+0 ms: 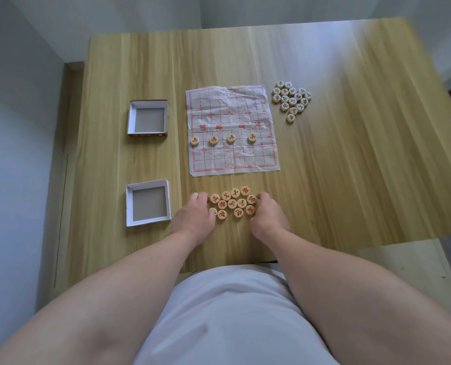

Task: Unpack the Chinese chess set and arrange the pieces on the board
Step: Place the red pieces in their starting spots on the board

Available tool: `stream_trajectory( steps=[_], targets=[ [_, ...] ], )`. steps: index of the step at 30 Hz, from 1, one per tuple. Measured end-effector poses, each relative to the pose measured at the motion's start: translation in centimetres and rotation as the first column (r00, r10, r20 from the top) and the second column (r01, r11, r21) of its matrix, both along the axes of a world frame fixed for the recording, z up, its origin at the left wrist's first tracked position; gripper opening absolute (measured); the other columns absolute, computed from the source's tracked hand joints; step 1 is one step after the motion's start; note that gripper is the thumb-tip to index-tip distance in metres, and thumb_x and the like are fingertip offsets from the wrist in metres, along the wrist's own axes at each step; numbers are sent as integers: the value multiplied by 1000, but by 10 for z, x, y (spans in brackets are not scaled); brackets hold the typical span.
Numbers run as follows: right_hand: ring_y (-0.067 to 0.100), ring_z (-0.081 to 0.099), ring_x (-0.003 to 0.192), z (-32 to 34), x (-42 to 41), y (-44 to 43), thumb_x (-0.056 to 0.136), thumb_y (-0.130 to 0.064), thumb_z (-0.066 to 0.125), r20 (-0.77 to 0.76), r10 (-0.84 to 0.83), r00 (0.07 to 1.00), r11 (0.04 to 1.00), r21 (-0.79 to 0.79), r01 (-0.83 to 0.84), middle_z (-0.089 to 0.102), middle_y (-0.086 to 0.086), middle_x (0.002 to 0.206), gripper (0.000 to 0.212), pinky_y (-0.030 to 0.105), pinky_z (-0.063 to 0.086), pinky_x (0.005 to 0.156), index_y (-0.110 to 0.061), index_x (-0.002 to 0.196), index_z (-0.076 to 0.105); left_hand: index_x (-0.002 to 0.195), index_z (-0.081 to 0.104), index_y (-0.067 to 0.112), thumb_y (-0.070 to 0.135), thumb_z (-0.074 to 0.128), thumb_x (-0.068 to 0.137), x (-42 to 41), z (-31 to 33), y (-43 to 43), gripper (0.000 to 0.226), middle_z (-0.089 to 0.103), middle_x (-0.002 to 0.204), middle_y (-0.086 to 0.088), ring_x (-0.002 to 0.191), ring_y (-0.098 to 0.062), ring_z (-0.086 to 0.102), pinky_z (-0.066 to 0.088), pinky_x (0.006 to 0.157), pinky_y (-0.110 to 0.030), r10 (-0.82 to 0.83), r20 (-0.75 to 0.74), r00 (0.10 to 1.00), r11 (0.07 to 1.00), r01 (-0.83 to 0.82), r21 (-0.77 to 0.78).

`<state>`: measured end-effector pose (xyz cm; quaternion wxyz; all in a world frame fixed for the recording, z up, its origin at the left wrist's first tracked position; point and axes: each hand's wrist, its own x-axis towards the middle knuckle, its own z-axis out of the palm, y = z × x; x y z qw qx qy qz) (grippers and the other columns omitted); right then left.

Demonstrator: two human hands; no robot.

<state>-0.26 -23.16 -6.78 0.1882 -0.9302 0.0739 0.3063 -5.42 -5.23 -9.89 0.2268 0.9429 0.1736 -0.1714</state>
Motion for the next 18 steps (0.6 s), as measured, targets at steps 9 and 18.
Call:
stream_trajectory(
  steps=[9,18],
  targets=[
    [24,58,98,0,-3,-3,90,0,52,7,-30,1000,1000,-8,30,61,-1,124,53,45,56,84,-24,136,44,122,47,24,38,47,98,2,3,-4,28,50,116,5,91,-21,59,54,75,-39,-2,-14,1000,1000,2,5],
    [25,59,102,0,-2,-4,90,1,51,4,-39,999,999,-11,39,60,-1,126,53,43,56,83,-24,137,44,125,43,23,33,48,98,5,5,-7,30,53,122,3,94,-23,59,54,79,-40,23,-41,999,999,-25,-33]
  ],
)
